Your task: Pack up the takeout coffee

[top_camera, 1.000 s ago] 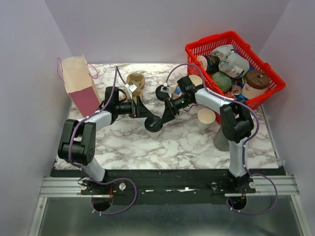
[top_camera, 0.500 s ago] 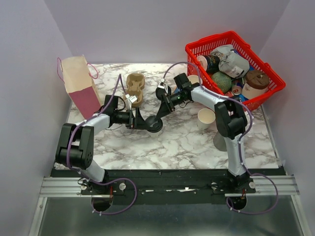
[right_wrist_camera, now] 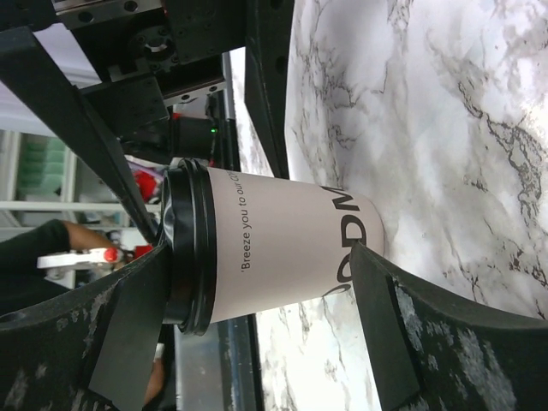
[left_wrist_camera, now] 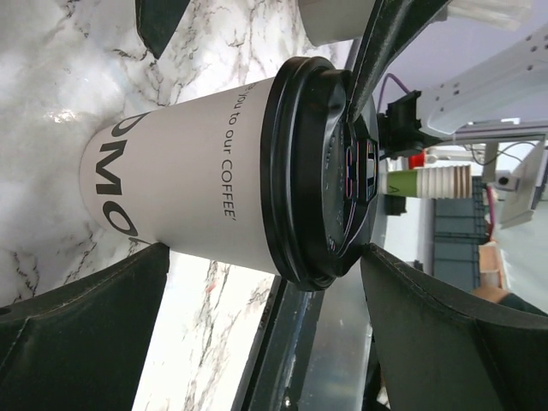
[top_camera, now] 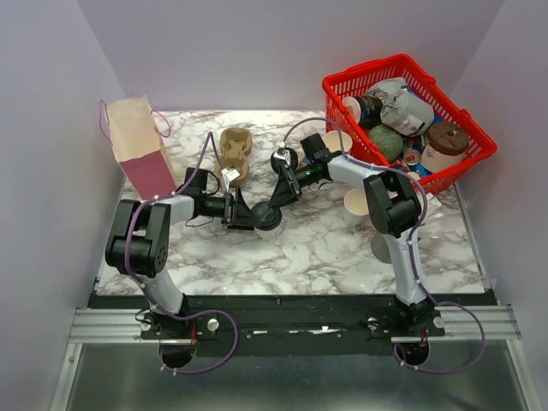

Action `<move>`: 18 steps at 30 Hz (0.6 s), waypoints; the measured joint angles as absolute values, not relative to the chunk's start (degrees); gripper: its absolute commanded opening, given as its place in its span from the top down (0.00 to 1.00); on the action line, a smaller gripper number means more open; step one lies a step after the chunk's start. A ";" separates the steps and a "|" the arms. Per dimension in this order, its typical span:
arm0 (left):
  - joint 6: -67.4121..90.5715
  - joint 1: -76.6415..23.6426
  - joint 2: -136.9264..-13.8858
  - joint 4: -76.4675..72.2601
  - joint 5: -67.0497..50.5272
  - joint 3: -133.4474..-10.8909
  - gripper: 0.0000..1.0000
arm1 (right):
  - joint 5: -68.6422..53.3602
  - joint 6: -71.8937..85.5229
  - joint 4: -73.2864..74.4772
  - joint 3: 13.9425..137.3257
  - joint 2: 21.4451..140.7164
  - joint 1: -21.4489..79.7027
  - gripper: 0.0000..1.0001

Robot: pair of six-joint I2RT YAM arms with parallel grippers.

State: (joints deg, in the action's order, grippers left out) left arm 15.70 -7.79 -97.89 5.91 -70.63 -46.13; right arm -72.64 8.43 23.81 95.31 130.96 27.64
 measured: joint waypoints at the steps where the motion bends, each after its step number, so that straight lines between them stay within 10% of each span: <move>1: 15.94 -7.68 -98.43 5.48 -71.22 -46.19 0.02 | -73.08 9.30 23.29 95.11 131.26 27.64 0.12; 18: 24.18 -6.59 -108.88 -0.89 -80.03 -47.13 0.02 | -78.52 19.79 20.18 94.70 134.91 27.29 0.21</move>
